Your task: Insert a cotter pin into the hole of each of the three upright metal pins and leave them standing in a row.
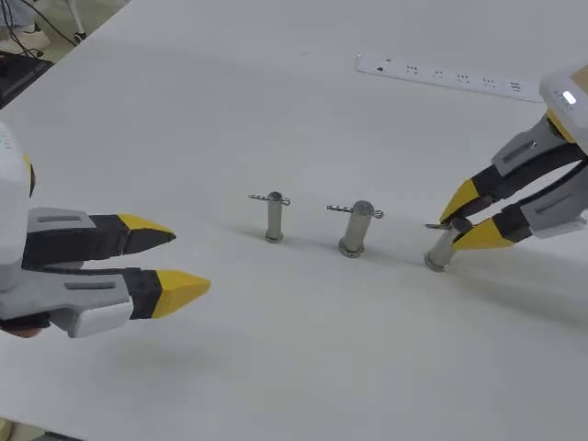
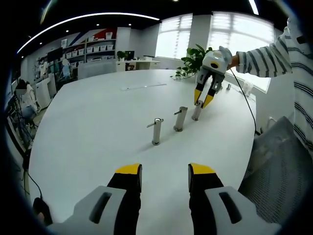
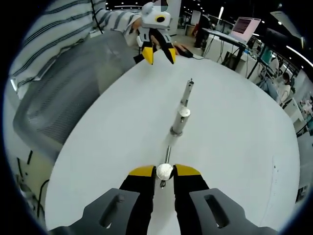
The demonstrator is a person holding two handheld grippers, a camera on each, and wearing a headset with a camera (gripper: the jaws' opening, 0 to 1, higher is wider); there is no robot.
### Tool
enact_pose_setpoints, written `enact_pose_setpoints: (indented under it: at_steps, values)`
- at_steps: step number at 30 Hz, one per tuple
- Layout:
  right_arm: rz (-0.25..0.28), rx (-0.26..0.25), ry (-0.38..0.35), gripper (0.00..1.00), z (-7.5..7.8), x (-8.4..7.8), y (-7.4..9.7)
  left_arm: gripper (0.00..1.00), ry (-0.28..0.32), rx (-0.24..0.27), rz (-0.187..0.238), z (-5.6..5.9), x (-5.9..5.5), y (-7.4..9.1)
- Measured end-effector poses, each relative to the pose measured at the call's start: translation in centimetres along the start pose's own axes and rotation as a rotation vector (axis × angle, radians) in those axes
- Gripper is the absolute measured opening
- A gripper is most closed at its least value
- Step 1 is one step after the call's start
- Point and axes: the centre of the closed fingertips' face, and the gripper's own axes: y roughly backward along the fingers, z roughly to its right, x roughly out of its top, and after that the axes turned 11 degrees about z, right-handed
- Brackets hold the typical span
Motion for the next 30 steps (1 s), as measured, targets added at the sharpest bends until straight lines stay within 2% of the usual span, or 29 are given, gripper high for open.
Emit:
enact_pose_setpoints:
  at_steps: [6, 12, 16, 18, 19, 23, 25, 28, 30]
  values:
    - [0.002, -0.013, -0.032, 0.16, 0.1, 0.2, 0.0, 0.37, 0.001, -0.002, -0.004, 0.2, 0.0, 0.2]
    - [0.025, -0.042, -0.06, 0.25, 0.2, 0.8, 0.1, 0.39, 0.003, -0.002, 0.001, 0.3, 0.2, 0.3]
    - [0.056, -0.086, -0.106, 0.31, 0.6, 1.1, 0.6, 0.43, 0.002, -0.007, 0.01, 0.5, 0.5, 0.4]
    - [0.109, -0.12, -0.184, 0.35, 0.5, 1.8, 0.7, 0.44, 0.001, -0.011, 0.016, 0.6, 0.7, 0.4]
    - [0.141, -0.12, -0.208, 0.34, 0.3, 2.2, 0.8, 0.44, 0.0, -0.014, 0.014, 0.7, 0.7, 0.4]
    - [0.139, -0.159, -0.214, 0.36, 0.0, 2.0, 1.4, 0.45, -0.004, -0.026, 0.018, 1.0, 1.0, 0.3]
    - [0.167, -0.191, -0.244, 0.4, -0.2, 2.3, 1.6, 0.46, -0.003, -0.029, 0.023, 1.2, 1.2, 0.4]
    - [0.273, -0.256, -0.341, 0.48, -0.6, 3.4, 2.2, 0.51, -0.006, -0.038, 0.033, 1.4, 1.5, 0.4]
    - [0.297, -0.301, -0.352, 0.5, -0.6, 3.5, 2.6, 0.56, -0.008, -0.041, 0.039, 1.5, 1.6, 0.4]
